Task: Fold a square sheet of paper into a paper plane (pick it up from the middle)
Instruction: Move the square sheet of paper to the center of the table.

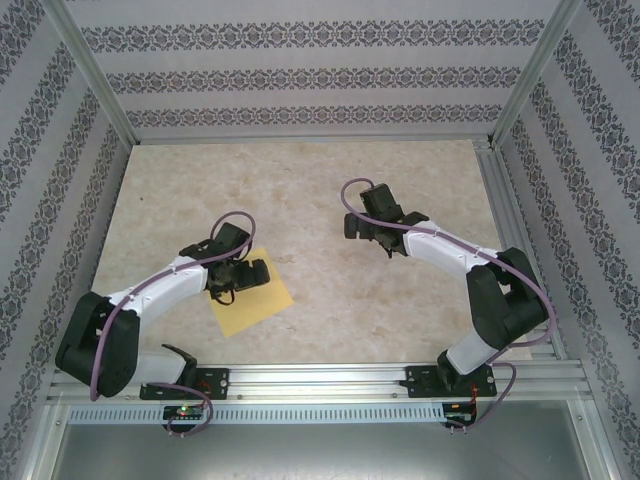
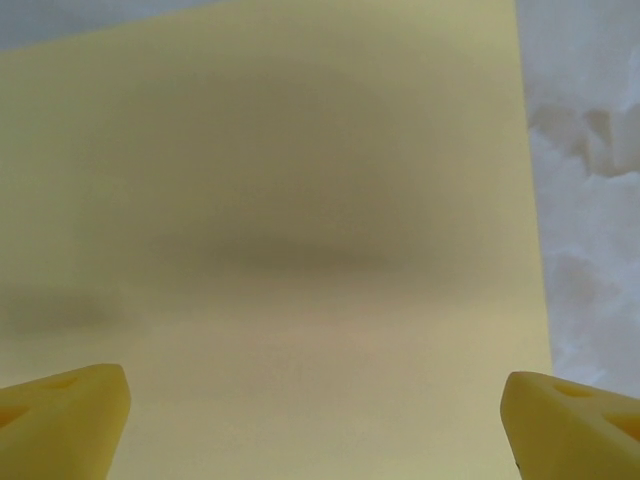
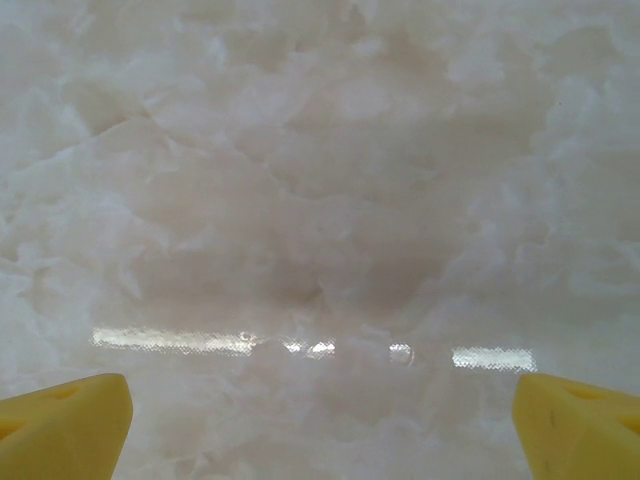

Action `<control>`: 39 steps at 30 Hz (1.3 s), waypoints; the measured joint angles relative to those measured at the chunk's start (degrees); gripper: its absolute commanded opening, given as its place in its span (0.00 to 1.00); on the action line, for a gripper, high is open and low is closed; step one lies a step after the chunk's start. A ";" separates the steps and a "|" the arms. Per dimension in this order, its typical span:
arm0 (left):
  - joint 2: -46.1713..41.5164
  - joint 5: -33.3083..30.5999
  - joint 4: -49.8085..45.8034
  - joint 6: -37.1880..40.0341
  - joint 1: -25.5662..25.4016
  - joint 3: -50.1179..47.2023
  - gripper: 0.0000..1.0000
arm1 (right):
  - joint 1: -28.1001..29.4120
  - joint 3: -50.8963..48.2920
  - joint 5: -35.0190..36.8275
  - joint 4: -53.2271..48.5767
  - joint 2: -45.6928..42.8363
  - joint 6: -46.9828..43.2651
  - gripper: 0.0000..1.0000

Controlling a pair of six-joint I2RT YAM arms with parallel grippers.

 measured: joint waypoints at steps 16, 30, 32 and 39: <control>9.84 0.00 5.57 -5.84 -7.91 3.21 0.95 | -2.51 -1.38 1.75 -0.66 -2.93 0.63 0.98; 33.24 7.78 14.95 -9.22 -18.21 28.85 0.92 | -10.25 -8.98 1.40 -1.22 -10.49 1.73 0.98; 34.86 9.49 16.39 -9.64 -18.58 30.75 0.92 | -10.95 -9.20 1.22 -2.01 -11.37 1.73 0.98; 32.15 14.25 18.97 -10.03 -17.31 27.69 1.00 | -8.57 -6.43 -2.34 -8.17 -12.63 0.55 0.98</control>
